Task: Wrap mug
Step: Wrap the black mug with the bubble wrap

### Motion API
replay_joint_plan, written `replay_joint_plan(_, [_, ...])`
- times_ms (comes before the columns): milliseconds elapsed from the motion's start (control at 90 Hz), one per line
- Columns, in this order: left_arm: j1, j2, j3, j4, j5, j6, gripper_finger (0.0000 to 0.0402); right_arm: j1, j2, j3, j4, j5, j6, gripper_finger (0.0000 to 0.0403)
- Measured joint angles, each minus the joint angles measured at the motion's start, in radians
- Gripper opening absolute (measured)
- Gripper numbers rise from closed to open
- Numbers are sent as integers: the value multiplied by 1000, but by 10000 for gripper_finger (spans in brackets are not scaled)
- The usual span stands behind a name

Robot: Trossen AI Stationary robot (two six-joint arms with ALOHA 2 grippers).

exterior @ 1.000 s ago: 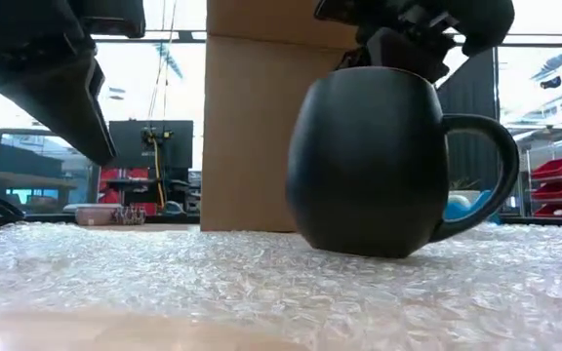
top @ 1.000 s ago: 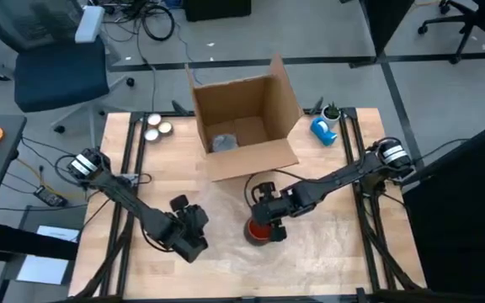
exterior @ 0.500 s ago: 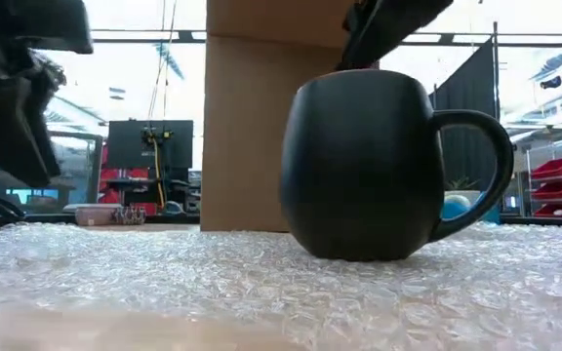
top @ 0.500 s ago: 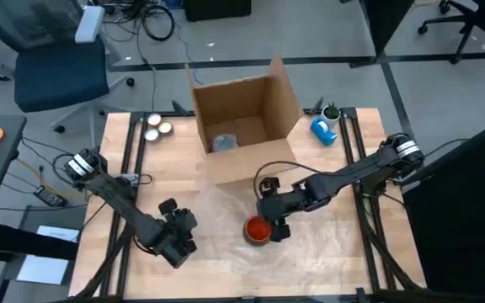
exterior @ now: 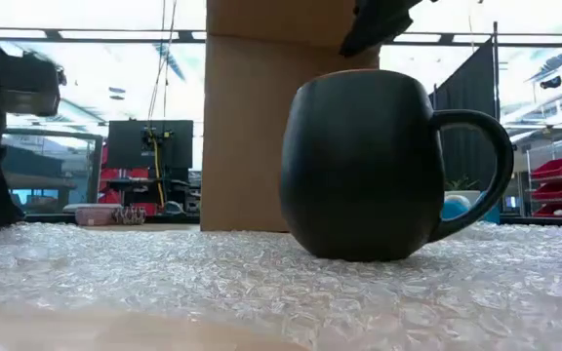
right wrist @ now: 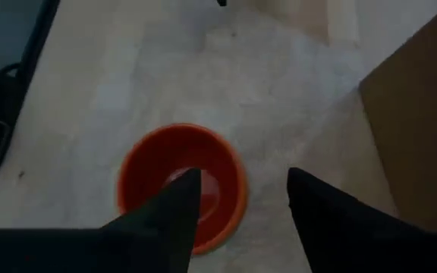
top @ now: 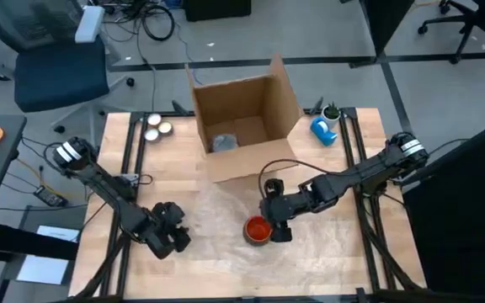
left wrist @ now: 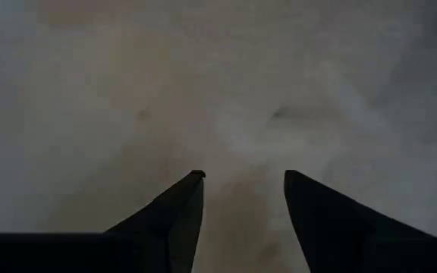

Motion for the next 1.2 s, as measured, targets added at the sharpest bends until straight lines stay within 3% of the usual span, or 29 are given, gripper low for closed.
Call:
replay_joint_plan(78, [6, -1, -17, 63, 23, -2, 168, 3, 0, 0, 4, 1, 22, 168])
replay_joint_plan(344, [32, 0, -20, -43, 32, -39, 168, 9, -1, 3, 33, -8, 97, 168])
replay_joint_plan(578, [34, 7, -20, 15, 59, 12, 168, 66, -24, 129, -312, 14, 290, 167])
replay_joint_plan(867, [68, 81, -18, 247, 37, 195, 168, 205, -26, 158, -624, -5, 684, 167])
replay_joint_plan(1078, [111, 136, -15, 337, 86, 235, 168, 347, -26, 55, -698, -140, 1070, 167])
replay_joint_plan(1200, [113, 140, -18, 409, 115, 335, 168, 427, -25, -33, -681, -242, 1280, 167])
